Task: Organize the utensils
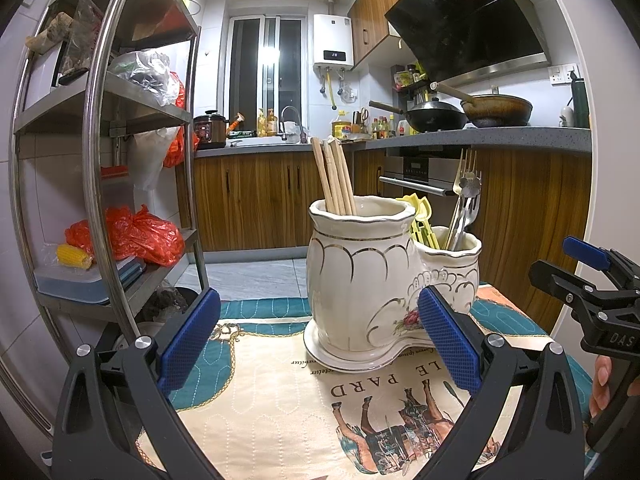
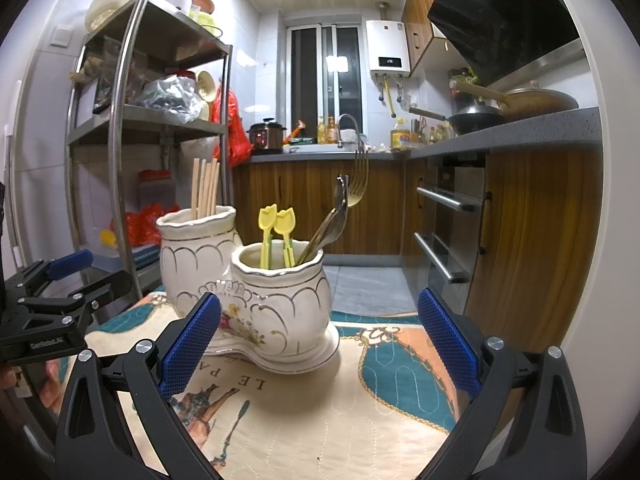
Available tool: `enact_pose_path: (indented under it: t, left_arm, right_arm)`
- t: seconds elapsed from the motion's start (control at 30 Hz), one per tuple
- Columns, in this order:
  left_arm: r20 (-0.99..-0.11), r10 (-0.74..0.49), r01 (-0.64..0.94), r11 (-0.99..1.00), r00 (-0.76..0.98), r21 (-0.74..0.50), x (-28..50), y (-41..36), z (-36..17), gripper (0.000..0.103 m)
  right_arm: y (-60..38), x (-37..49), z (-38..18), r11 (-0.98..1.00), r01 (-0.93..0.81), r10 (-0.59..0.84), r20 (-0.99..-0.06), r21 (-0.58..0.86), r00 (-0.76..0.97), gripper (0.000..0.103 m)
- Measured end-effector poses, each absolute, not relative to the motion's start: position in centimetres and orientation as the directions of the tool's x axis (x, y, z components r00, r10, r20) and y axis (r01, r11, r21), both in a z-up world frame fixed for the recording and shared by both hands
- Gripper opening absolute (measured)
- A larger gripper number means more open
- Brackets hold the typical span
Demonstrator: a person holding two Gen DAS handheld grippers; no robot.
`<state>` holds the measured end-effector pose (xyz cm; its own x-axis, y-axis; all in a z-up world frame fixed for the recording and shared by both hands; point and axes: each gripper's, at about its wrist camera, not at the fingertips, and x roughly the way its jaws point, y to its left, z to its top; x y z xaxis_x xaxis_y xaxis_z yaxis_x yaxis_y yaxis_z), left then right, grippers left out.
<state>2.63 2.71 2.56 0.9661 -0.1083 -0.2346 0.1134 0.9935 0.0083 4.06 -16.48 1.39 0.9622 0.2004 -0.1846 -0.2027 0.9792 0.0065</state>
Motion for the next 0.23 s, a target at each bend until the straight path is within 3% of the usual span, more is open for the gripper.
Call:
enact_pose_path:
  t: [0.23]
  left_arm:
    - [-0.237, -0.105, 0.110, 0.994, 0.966, 0.008, 2.69, 2.77, 2.46, 0.098]
  right_arm:
    - [-16.49, 4.08, 1.45, 0.979, -0.203, 0.201, -0.185, 0.006, 0.962, 0.098]
